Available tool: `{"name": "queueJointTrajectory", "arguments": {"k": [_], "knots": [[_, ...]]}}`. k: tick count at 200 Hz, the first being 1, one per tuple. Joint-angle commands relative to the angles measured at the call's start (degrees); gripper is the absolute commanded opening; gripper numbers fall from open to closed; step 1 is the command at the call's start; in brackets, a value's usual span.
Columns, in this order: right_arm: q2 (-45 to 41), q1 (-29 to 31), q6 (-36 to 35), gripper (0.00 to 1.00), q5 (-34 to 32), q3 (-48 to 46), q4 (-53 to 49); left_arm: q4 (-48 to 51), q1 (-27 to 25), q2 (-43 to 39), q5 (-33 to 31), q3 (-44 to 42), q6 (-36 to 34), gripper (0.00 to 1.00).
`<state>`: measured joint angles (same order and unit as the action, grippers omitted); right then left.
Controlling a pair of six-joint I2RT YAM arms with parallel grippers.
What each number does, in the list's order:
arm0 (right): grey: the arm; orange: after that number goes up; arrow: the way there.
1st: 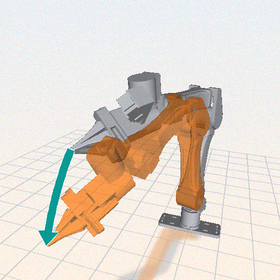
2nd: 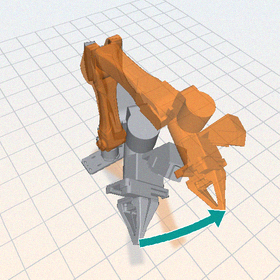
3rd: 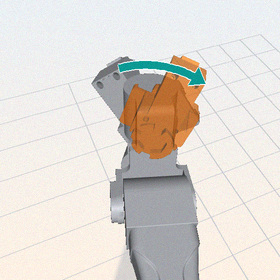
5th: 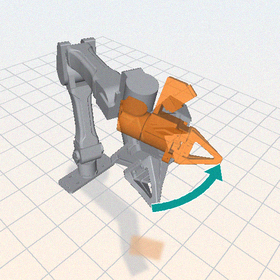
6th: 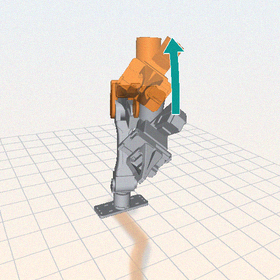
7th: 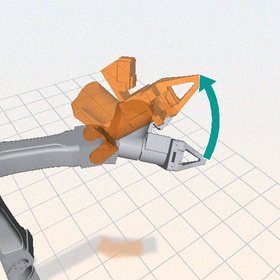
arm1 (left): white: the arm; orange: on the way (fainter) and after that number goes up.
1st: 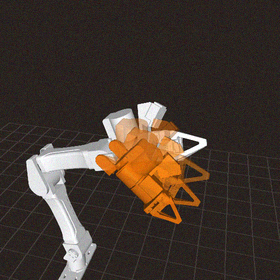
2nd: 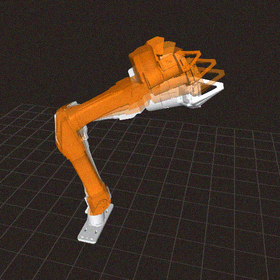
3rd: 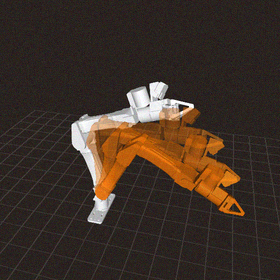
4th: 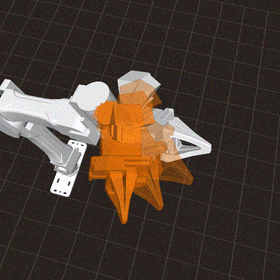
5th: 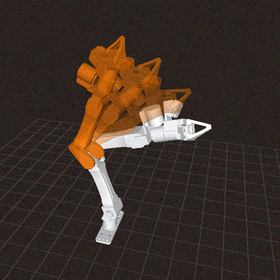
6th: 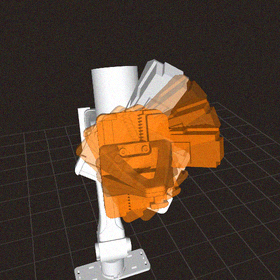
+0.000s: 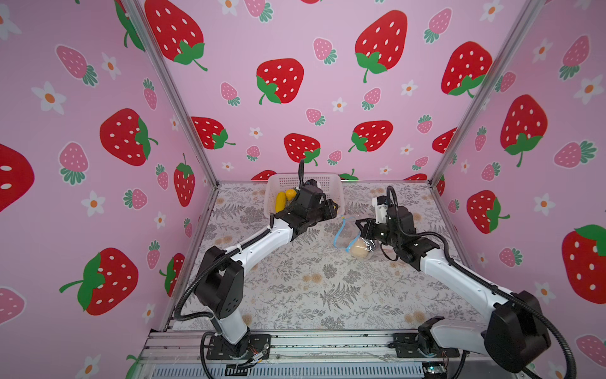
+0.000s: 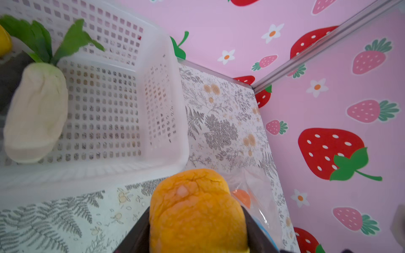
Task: Place the food in the zip-top bag and seal the zipper
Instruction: 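Carry the yellow-orange fruit with the left gripper to the bag opening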
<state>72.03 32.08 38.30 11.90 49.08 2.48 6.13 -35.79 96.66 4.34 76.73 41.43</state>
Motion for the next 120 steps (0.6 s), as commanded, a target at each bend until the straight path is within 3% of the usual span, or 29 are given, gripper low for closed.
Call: {"name": "queueJointTrajectory", "arguments": {"k": [1, 50, 120], "knots": [[-1.65, -0.08, 1.2, 0.06, 0.4, -0.55, 1.12, -0.72, -0.72, -2.18, 2.16, -3.98, 3.57, 0.41], [-1.67, 0.01, 1.41, 0.06, 0.45, -0.07, 0.6, -2.68, -2.43, -6.85, 3.16, -10.06, 7.03, 0.4], [-1.19, 1.14, 1.37, 0.06, 0.5, 1.9, 0.58, -4.24, -3.83, -5.16, 4.82, -9.29, 7.17, 0.4]]}}
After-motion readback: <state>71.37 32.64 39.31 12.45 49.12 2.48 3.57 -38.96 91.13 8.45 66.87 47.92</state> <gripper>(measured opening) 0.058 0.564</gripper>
